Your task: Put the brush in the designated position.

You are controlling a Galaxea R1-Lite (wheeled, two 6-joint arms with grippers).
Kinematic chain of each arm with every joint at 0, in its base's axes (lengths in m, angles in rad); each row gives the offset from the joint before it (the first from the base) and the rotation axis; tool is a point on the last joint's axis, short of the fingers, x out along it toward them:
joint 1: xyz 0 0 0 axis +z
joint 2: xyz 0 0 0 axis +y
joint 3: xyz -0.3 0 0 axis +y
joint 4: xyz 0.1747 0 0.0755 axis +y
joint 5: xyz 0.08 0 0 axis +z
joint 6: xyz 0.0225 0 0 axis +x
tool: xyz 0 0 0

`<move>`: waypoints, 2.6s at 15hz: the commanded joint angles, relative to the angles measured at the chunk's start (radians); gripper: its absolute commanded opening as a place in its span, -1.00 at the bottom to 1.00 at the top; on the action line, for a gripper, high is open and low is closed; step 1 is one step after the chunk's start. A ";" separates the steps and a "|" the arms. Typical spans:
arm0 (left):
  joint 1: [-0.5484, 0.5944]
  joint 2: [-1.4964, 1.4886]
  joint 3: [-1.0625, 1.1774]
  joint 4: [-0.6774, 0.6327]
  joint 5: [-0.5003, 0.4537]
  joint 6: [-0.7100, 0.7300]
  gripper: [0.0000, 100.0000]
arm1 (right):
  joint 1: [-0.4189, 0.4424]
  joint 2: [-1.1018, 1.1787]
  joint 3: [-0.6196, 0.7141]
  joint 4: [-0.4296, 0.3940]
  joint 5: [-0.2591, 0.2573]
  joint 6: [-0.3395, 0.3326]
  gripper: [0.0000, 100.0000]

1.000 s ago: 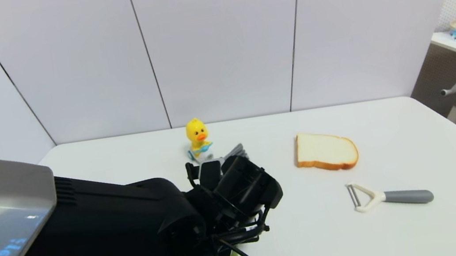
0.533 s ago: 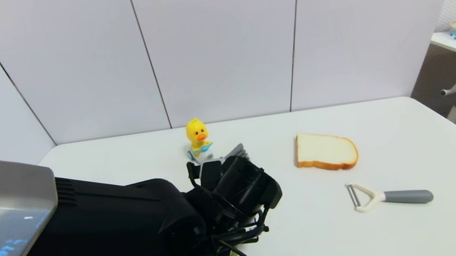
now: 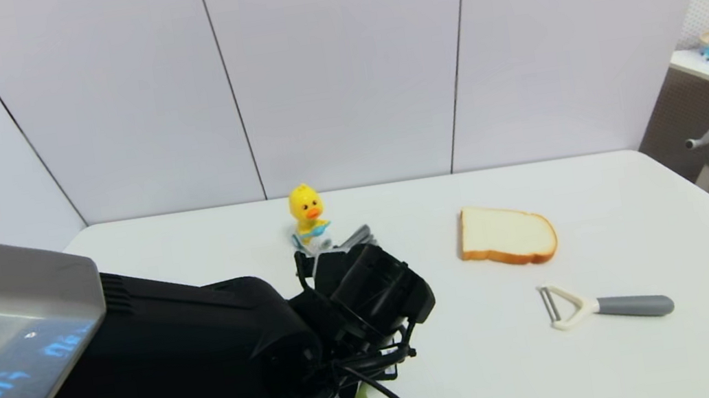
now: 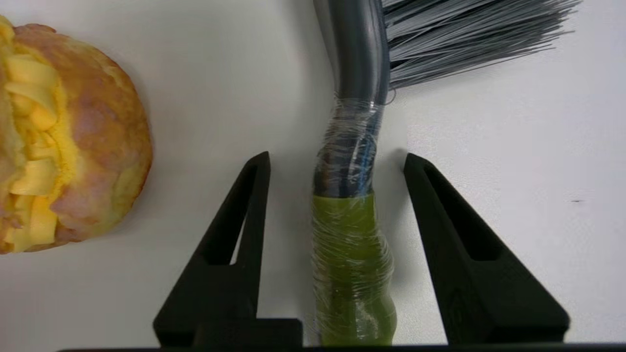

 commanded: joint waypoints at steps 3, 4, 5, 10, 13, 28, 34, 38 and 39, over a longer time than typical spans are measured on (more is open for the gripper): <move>0.001 -0.050 -0.076 -0.016 0.000 0.005 1.00 | 0.000 0.001 0.002 0.000 0.001 0.000 1.00; 0.000 -0.093 -0.130 0.001 0.002 0.037 1.00 | 0.001 0.001 0.002 0.000 0.001 0.000 1.00; 0.000 -0.161 -0.205 0.045 -0.001 0.098 1.00 | 0.000 0.001 0.002 0.000 0.001 0.000 1.00; 0.205 -0.377 -0.802 0.430 0.017 0.939 1.00 | 0.000 0.001 0.002 0.000 0.001 0.000 1.00; 0.558 -0.448 -0.718 0.299 -0.394 1.335 1.00 | 0.000 0.001 0.002 0.000 0.001 0.000 1.00; 1.046 -1.652 0.862 -0.108 -0.630 0.801 1.00 | 0.000 0.001 0.002 0.000 0.001 0.000 1.00; 1.001 -1.719 1.159 -0.387 -0.621 0.802 1.00 | 0.000 0.001 0.002 0.000 0.001 0.000 1.00; 0.943 -1.899 1.157 -0.214 -0.523 0.808 1.00 | 0.000 0.001 0.002 0.001 0.001 0.000 1.00; 0.943 -1.980 1.143 -0.177 -0.512 0.805 1.00 | 0.000 0.001 0.002 0.000 0.001 0.000 1.00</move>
